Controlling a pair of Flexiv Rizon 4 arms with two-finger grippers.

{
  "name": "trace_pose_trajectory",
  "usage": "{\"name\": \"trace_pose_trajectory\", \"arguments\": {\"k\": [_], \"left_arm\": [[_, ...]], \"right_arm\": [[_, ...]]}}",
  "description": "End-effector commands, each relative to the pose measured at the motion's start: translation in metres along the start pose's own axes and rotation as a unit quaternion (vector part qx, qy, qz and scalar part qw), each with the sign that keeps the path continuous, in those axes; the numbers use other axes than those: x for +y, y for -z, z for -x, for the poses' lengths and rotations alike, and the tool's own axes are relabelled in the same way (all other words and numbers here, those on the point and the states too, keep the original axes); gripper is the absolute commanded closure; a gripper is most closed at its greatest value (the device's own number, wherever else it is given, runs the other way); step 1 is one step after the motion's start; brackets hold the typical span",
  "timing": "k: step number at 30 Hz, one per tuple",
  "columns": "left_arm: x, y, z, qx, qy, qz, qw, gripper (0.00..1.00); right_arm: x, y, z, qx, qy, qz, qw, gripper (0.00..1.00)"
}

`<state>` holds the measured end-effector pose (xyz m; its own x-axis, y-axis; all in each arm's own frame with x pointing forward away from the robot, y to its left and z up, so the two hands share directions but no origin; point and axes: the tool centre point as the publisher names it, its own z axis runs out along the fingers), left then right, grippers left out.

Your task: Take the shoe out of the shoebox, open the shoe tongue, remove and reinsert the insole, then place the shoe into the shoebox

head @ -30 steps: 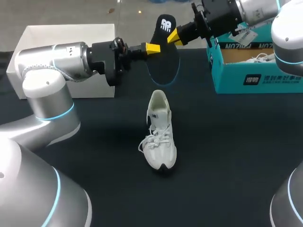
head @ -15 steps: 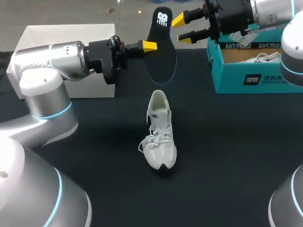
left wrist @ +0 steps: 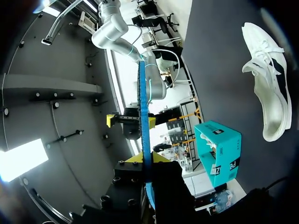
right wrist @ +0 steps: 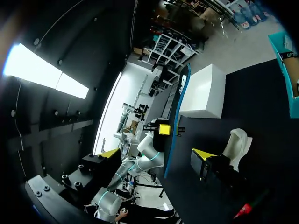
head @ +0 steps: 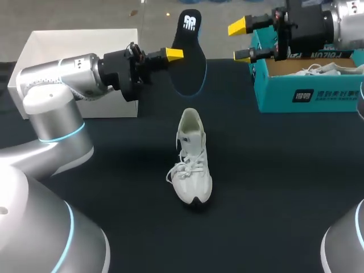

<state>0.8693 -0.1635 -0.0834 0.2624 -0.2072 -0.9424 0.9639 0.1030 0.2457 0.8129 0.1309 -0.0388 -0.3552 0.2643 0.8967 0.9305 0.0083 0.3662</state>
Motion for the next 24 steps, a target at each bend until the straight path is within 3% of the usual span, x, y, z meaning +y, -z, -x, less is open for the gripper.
{"name": "trace_pose_trajectory", "arguments": {"k": [1,6,8,22,24], "left_arm": [[-0.006,0.004,0.002,-0.012,0.021,0.004,1.0,1.0],[-0.015,0.007,0.002,-0.009,0.021,0.01,1.0,1.0],[-0.021,0.006,0.003,0.02,-0.003,-0.004,1.0,1.0],[-0.021,0.006,0.003,0.02,-0.003,-0.004,1.0,1.0],[-0.017,0.011,0.007,0.001,0.129,0.003,0.992,1.0]], "right_arm": [[-0.015,0.005,0.011,0.004,0.001,0.008,1.0,0.0],[-0.02,0.007,0.021,-0.004,-0.005,0.004,1.0,0.0],[-0.02,0.008,0.021,-0.025,0.007,0.0,1.0,0.0],[-0.02,0.008,0.021,-0.025,0.007,0.0,1.0,0.0],[-0.02,0.008,0.021,-0.025,0.007,0.0,1.0,0.0]]}}
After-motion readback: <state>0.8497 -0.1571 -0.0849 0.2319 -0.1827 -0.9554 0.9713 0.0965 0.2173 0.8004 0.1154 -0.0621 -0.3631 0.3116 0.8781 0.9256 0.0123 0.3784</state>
